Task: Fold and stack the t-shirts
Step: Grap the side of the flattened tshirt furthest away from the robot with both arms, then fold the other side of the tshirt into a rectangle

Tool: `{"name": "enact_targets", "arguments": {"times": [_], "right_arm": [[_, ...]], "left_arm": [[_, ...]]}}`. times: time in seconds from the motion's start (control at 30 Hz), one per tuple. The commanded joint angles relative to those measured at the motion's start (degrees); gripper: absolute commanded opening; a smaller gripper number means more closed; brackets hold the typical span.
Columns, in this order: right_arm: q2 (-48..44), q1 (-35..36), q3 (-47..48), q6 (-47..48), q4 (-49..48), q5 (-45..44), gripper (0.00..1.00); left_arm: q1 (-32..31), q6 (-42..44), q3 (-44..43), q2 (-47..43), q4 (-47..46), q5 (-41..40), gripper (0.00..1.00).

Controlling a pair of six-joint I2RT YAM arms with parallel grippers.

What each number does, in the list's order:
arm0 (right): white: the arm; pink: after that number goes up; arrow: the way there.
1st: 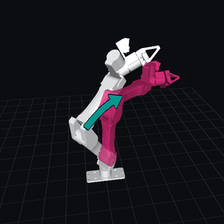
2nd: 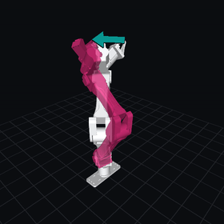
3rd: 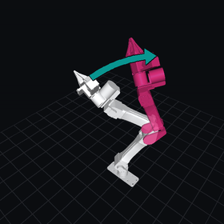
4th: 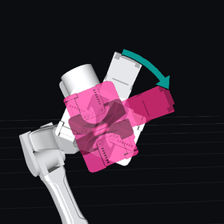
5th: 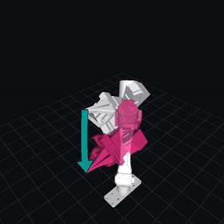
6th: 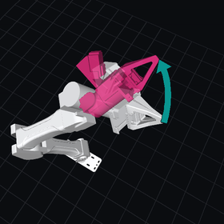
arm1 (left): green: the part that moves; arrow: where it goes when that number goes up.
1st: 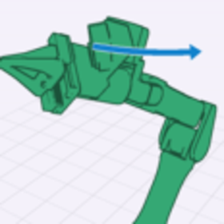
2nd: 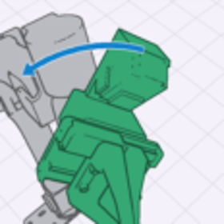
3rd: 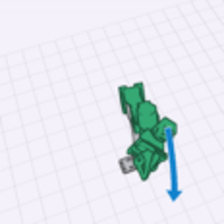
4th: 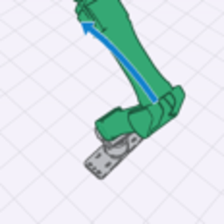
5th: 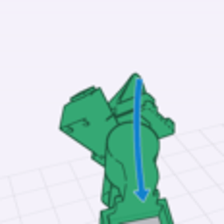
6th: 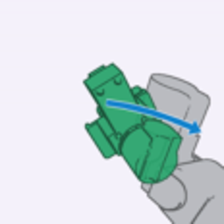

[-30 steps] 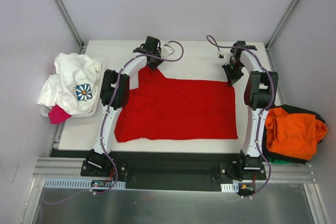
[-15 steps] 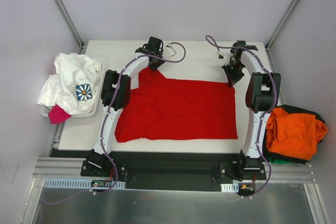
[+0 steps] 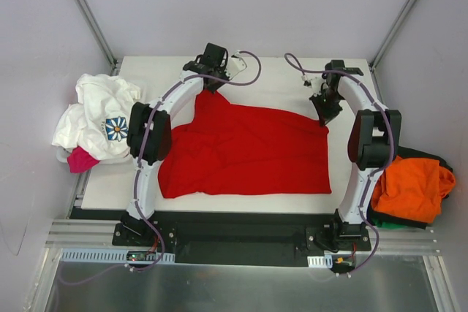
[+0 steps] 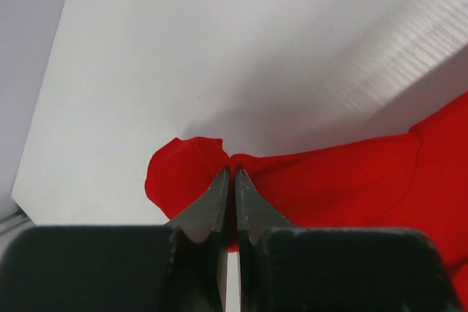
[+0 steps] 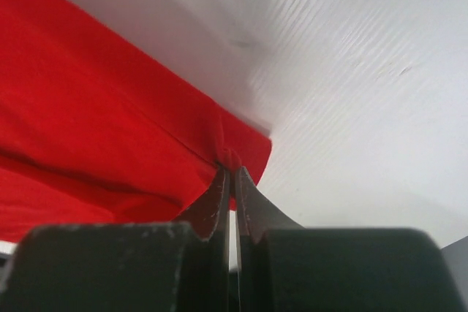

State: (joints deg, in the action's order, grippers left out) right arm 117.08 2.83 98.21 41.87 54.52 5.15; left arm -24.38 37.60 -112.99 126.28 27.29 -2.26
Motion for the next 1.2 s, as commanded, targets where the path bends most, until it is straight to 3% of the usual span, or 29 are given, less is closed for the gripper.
{"name": "enact_targets", "arguments": {"times": [0.0, 0.23, 0.73, 1.17], "right_arm": [[-6.0, 0.1, -4.9, 1.6, -0.7, -0.4, 0.01], [-10.8, 0.2, -12.7, 2.1, -2.4, -0.1, 0.01], [-12.4, 0.2, -18.5, 1.4, -3.8, 2.8, 0.01], [-12.3, 0.1, -20.9, 1.9, -4.8, 1.9, 0.01]], "left_arm": [[0.1, 0.9, 7.0, -8.8, 0.8, -3.3, 0.00], [-0.3, 1.1, 18.5, -17.4, 0.7, -4.4, 0.00], [-5.1, -0.4, 33.4, -29.5, 0.8, -7.3, 0.00], [-7.0, -1.4, 41.2, -35.8, 0.9, -9.5, 0.00]]}}
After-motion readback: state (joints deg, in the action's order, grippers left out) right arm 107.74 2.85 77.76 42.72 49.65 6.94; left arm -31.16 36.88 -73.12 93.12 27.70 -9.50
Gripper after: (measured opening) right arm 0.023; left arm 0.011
